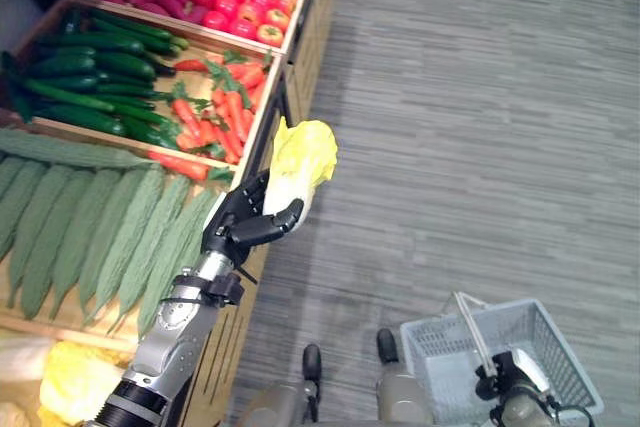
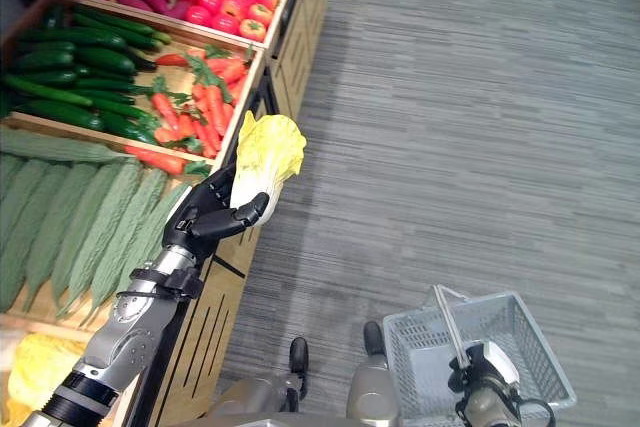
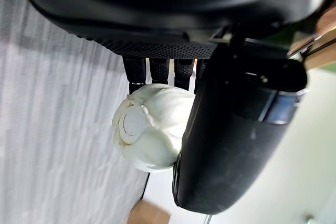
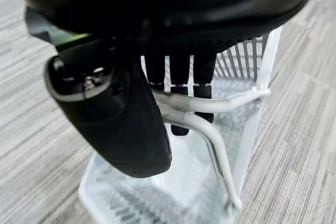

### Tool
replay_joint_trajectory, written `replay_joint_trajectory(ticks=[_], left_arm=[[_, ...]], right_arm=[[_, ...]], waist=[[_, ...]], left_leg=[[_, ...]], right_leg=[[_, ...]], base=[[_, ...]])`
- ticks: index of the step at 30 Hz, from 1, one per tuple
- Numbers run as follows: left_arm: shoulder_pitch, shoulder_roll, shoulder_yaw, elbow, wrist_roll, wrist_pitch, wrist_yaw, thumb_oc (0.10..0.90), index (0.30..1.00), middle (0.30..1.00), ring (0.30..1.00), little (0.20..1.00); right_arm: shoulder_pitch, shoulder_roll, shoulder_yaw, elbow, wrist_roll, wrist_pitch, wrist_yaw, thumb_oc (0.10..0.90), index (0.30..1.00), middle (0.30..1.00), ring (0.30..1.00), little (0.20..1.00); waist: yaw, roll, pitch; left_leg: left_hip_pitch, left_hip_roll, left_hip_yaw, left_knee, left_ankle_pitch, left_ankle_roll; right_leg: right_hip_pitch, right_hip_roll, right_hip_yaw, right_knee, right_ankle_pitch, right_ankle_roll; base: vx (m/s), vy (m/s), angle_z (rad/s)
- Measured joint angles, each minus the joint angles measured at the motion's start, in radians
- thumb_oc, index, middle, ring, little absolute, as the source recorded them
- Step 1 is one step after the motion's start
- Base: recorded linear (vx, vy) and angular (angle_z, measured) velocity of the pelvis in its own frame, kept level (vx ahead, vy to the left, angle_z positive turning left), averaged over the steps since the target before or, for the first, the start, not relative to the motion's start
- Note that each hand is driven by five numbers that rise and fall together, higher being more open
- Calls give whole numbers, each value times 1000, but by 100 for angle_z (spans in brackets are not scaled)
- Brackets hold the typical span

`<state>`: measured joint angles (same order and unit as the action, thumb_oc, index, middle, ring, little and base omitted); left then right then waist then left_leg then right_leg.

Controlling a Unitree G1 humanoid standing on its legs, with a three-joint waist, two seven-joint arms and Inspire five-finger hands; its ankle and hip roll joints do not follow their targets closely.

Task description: Get the vegetables into the basket

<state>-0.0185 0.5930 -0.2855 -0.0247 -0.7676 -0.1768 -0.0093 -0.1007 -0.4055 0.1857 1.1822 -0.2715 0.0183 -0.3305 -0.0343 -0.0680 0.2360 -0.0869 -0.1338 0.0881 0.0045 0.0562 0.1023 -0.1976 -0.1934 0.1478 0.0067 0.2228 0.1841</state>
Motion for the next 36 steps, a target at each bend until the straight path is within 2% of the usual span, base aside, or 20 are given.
replay_joint_trajectory(ticks=[1,2,3,4,5,6,9,10,11,13,16,19,27,29,31,32,36], left_arm=[[-5,30,-7,2,1,3,-5,400,300,300,300,300],[-8,28,-8,0,1,3,-16,400,300,300,300,300],[-10,26,-7,-2,1,3,-23,400,300,300,300,300],[-10,30,-8,-2,0,3,-22,400,300,300,300,300],[-10,34,-7,-3,0,3,-22,400,300,300,300,300],[-5,39,-3,-14,0,2,-25,400,300,300,300,300],[4,46,14,-17,1,3,-32,400,300,300,300,300],[23,16,11,-19,1,5,-35,400,300,300,300,300],[33,6,4,-25,1,5,-41,400,300,300,300,300],[52,-2,-11,-42,1,8,-44,400,300,300,300,300],[51,-2,-36,-48,2,16,-60,400,300,300,300,300],[36,3,-71,-47,22,22,-65,400,300,300,300,300],[-127,159,-215,-41,242,27,-80,400,300,300,300,300],[-224,202,-312,-11,304,23,-74,400,300,300,300,300],[-316,218,-418,22,426,20,-84,400,300,300,300,300],[-316,207,-423,22,448,17,-85,400,300,300,300,300],[-405,206,-553,37,553,5,-87,400,300,300,300,300]], right_arm=[[-40,0,2,15,-6,-2,0,400,300,300,300,300],[-49,-2,-3,36,-6,3,-5,400,300,300,300,300],[-47,-9,-3,50,-6,5,-3,400,300,300,300,300],[-45,-19,-3,43,-6,2,2,400,300,300,300,300],[-45,-25,-4,32,-5,-3,3,400,300,300,300,300],[-44,-27,-5,10,-5,-7,3,400,300,300,300,300],[-45,-26,2,-62,-5,-19,5,400,300,300,300,300],[-46,-30,7,-66,-5,-25,7,400,300,300,300,300],[-45,-33,17,-74,-5,-22,9,400,300,300,300,300],[-42,-36,21,-99,-5,-21,17,400,300,300,300,300],[-40,-75,32,-202,-6,-28,18,400,300,300,300,300],[-60,-129,47,-222,-4,-23,17,400,300,300,300,300],[-90,-209,109,-380,-4,-22,15,400,300,300,300,300],[-124,-222,155,-400,-3,-21,19,400,300,300,300,300],[-177,-229,191,-472,-4,-43,20,400,300,300,300,300],[-185,-229,193,-484,-4,-46,20,400,300,300,300,300],[-262,-234,247,-480,-2,-49,22,400,300,300,300,300]], waist=[[24,4,5],[36,8,5],[56,10,7],[74,16,9],[86,16,8],[104,11,-6],[105,1,-14],[99,29,-30],[97,43,-36],[97,55,-44],[80,58,-46],[63,62,-48],[32,76,-60],[26,81,-63],[6,100,-77],[-1,103,-79],[-9,106,-81]], left_leg=[[-5,33,42,2,0,16],[-2,46,46,2,-1,17],[7,62,55,4,-1,18],[29,72,67,-4,2,13],[42,73,74,-8,1,1],[49,72,89,-33,1,-33],[51,73,103,-64,29,-69],[54,99,95,-88,49,-94],[54,119,91,-92,64,-98],[55,156,89,-92,74,-108],[55,192,85,-92,85,-123],[55,209,77,-92,88,-128],[67,205,96,-92,87,-128],[72,205,102,-92,87,-129],[73,205,116,-92,84,-133],[73,204,116,-92,84,-133],[73,206,119,-92,84,-133]], right_leg=[[-17,6,-127,23,-7,-2],[4,-9,-216,85,-47,-5],[59,-36,-273,141,-114,-3],[127,-65,-286,171,-157,8],[175,-83,-285,157,-177,16],[206,-90,-274,80,-180,19],[244,-68,-263,-88,-170,10],[243,-38,-261,-93,-154,-7],[243,-16,-263,-94,-157,-14],[243,21,-263,-94,-161,-35],[242,63,-265,-94,-166,-55],[246,75,-269,-94,-170,-64],[247,71,-249,-94,-162,-71],[247,70,-241,-94,-161,-71],[240,71,-229,-94,-158,-67],[240,71,-228,-94,-156,-69],[238,72,-222,-93,-154,-72]], base=[[-113,38,-93],[-74,20,-76],[-40,-31,-37],[8,-115,-37],[46,-185,-51],[56,-250,-50],[23,-123,-20],[13,-133,5],[13,-179,0],[6,-109,-5],[9,-73,-4],[14,-50,3],[10,1,-6],[13,7,-11],[23,15,-17],[33,22,-11],[11,8,-2]])
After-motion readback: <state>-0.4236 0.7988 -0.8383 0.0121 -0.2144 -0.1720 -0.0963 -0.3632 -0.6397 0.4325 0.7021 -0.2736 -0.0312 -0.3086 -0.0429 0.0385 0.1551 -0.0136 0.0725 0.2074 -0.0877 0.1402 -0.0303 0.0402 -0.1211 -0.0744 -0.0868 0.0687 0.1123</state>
